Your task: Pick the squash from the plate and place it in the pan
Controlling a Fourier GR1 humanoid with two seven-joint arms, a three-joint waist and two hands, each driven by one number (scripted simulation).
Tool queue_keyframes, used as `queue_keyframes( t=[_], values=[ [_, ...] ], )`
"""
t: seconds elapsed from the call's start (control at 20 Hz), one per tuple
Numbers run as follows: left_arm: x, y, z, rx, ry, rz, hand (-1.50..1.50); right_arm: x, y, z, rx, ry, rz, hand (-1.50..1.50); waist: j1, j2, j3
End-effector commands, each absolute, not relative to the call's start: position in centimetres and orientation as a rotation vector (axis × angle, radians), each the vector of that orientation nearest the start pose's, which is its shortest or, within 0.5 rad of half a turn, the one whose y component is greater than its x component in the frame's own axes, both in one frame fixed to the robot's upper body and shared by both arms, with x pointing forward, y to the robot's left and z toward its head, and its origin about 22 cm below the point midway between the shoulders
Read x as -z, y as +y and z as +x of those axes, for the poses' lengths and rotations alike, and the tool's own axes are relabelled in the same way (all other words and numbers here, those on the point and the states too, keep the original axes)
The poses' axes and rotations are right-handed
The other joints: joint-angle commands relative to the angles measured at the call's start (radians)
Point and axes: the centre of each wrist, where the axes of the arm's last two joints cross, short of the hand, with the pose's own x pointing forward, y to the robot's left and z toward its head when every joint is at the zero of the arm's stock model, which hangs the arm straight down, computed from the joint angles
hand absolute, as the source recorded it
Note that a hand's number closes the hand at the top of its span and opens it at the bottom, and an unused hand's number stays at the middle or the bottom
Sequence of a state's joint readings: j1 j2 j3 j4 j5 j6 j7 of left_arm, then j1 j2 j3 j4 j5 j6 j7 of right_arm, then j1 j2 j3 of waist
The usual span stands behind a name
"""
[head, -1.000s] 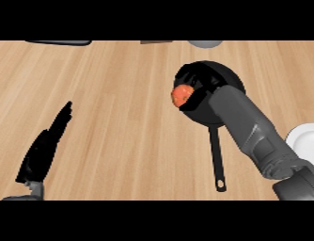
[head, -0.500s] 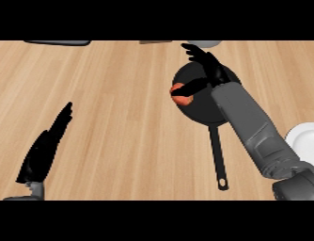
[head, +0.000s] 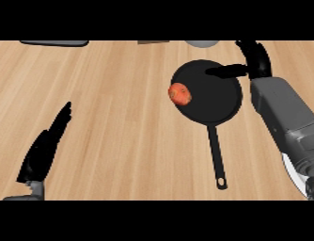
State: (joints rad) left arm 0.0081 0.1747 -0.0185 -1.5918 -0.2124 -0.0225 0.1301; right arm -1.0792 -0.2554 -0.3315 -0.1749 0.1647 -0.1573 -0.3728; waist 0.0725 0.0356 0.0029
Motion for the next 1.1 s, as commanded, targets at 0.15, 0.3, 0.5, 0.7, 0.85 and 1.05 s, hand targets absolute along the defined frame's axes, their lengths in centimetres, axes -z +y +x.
queue_keyframes(
  t=[0.15,0.3,0.5,0.7,0.85,1.05],
  values=[
    [-1.2,26.6,23.7,0.298,-1.428,0.285,0.00,-5.5,-33.2,42.7,-0.034,-1.667,-0.344,-1.50,-0.004,-0.001,0.001],
    [-2.3,26.1,24.4,0.303,-1.441,0.297,0.00,-6.0,-37.8,41.0,-0.085,-1.698,-0.351,-1.50,-0.006,0.003,0.003],
    [-0.9,26.7,23.7,0.300,-1.434,0.287,0.00,-5.7,-41.5,39.0,-0.083,-1.689,-0.393,-1.50,-0.008,0.001,0.002],
    [-1.3,27.8,23.5,0.310,-1.423,0.287,0.00,-7.2,-45.0,37.5,-0.091,-1.705,-0.397,-1.50,0.001,0.001,0.003],
    [-2.2,26.8,24.1,0.307,-1.449,0.271,0.00,-8.8,-46.8,36.9,-0.092,-1.701,-0.408,-1.50,0.010,0.005,0.005],
    [-1.0,27.4,24.0,0.308,-1.428,0.279,0.00,-8.4,-48.2,35.6,-0.117,-1.690,-0.399,-1.50,0.006,0.006,0.005]
  ],
)
